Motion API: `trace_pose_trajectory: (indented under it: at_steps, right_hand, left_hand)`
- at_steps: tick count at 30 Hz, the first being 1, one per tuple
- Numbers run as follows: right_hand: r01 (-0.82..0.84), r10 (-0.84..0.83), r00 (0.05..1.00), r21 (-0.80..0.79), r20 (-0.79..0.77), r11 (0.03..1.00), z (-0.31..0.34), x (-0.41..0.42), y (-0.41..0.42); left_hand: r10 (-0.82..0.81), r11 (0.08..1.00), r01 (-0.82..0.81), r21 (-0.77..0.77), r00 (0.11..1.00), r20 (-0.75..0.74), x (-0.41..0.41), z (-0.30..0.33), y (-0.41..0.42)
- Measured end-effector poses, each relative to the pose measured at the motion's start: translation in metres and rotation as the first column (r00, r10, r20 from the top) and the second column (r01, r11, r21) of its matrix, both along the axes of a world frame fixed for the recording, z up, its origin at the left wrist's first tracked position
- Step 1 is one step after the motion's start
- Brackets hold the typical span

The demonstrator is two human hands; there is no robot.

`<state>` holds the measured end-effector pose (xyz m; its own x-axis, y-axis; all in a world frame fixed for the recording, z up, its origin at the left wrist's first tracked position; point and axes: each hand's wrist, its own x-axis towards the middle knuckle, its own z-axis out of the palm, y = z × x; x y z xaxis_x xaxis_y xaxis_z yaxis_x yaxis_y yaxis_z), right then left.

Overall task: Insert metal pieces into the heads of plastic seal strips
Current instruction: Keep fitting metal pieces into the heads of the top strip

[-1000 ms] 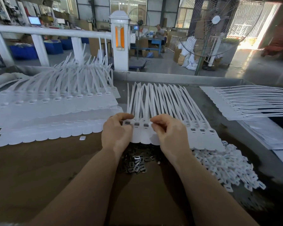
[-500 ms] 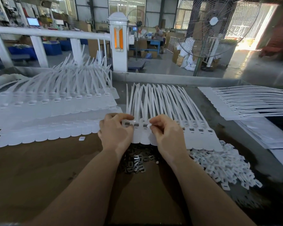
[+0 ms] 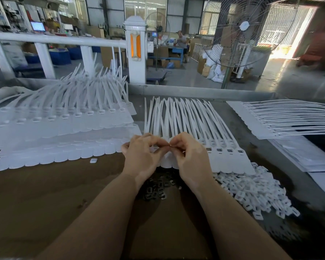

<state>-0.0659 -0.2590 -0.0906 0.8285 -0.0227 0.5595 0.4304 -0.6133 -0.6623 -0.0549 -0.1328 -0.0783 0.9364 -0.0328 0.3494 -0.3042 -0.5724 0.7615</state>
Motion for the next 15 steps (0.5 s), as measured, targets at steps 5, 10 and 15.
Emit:
trace_pose_trajectory:
  at_steps: [5,10,15]
  right_hand:
    - [0.023,-0.023,1.000,-0.001,0.000,1.000,0.002,-0.001,0.000]
    - [0.048,-0.048,0.999,-0.056,0.000,0.997,0.002,-0.002,0.000]
    - [0.029,-0.034,0.998,-0.106,-0.044,0.994,0.002,-0.004,0.001]
  left_hand:
    - [0.044,0.972,-0.062,-0.228,0.995,-0.084,0.006,-0.003,0.003]
    - [0.145,0.931,-0.177,-0.318,0.982,-0.121,0.012,-0.007,0.006]
    - [0.205,0.899,-0.253,-0.358,0.965,-0.166,0.016,-0.011,0.010]
